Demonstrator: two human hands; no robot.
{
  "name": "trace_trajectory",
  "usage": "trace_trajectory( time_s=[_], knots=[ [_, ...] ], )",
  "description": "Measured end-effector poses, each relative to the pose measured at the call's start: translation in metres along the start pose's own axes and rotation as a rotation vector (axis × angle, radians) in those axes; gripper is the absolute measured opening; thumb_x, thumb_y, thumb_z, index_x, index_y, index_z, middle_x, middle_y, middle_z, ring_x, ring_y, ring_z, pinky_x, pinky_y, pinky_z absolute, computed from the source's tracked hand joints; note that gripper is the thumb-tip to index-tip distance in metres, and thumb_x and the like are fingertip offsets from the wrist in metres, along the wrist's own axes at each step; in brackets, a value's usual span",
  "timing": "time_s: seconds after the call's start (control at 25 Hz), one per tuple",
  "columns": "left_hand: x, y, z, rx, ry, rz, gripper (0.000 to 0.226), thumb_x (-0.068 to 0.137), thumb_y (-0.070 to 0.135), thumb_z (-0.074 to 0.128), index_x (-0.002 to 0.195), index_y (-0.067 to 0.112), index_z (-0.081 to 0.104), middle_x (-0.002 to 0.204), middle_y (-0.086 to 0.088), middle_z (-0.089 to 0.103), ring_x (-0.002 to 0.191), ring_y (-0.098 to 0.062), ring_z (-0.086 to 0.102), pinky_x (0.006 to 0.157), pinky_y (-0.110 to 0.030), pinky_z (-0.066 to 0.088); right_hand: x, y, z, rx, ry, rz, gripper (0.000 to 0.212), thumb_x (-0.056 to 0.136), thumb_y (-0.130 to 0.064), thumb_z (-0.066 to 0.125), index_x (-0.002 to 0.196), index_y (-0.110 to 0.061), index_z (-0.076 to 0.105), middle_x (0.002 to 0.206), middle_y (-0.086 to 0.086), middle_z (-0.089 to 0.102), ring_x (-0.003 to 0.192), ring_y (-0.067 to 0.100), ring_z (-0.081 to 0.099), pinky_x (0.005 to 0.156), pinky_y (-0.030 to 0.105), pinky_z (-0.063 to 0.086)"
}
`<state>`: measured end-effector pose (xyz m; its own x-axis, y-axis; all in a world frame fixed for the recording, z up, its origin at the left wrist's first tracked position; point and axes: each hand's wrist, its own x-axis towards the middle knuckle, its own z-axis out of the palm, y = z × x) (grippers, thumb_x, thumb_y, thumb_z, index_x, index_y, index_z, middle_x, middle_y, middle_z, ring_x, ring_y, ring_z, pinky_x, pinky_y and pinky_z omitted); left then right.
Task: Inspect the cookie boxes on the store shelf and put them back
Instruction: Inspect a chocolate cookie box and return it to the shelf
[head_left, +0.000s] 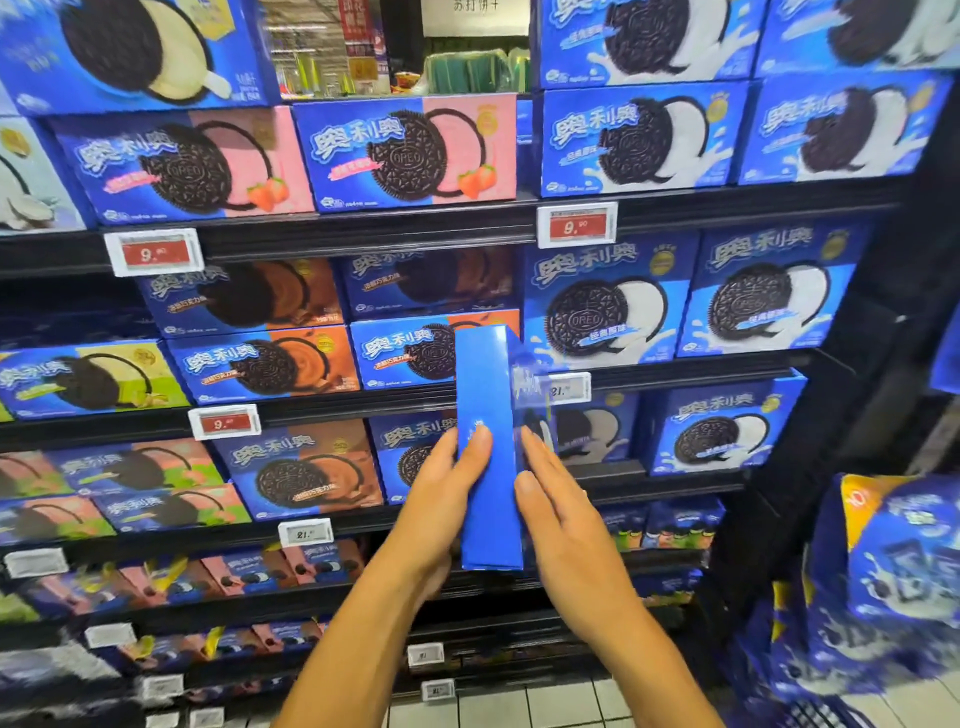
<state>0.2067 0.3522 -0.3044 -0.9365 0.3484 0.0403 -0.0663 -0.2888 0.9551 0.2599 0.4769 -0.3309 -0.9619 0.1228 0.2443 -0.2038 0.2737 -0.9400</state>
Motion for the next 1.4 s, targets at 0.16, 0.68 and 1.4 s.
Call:
trace_trajectory(
  time_s=[0.16, 0.68, 1.4],
  knots=[
    [0.007, -0.005, -0.018, -0.274, 0.019, -0.043, 0.041, 0.089, 0.031, 0.058, 0.121, 0.008, 0.068, 0.12, -0.016, 0.071, 0.102, -0.028, 0.072, 0.077, -0.038, 0.059, 0.009, 0.012, -0.012, 0.028, -0.003, -0.026, 0.031, 0.095, -0.051, 0.046, 0.122, -0.066, 0.048, 0.139, -0.045, 0.04, 0.134, -0.019, 0.033, 0.111, 0.011, 0.027],
    [0.007, -0.085, -0.063, -0.399, -0.028, -0.291, 0.04, 0.078, 0.042, 0.077, 0.107, 0.014, 0.079, 0.114, -0.012, 0.074, 0.1, -0.029, 0.072, 0.077, -0.044, 0.061, 0.007, 0.109, -0.098, 0.308, 0.151, 0.228, 0.061, 0.064, -0.054, 0.088, 0.119, -0.038, 0.066, 0.116, -0.006, 0.075, 0.103, 0.015, 0.073, 0.076, 0.029, 0.061],
    [0.109, -0.199, 0.023, 0.102, 0.284, -0.21, 0.039, 0.106, 0.018, 0.042, 0.142, 0.034, 0.041, 0.129, 0.004, 0.064, 0.098, -0.003, 0.07, 0.075, -0.022, 0.057, 0.075, 0.224, -0.159, 0.045, 0.22, 0.375, 0.039, 0.092, -0.012, 0.071, 0.122, -0.02, 0.049, 0.108, -0.005, 0.065, 0.087, -0.006, 0.063, 0.065, 0.009, 0.049]
  ],
)
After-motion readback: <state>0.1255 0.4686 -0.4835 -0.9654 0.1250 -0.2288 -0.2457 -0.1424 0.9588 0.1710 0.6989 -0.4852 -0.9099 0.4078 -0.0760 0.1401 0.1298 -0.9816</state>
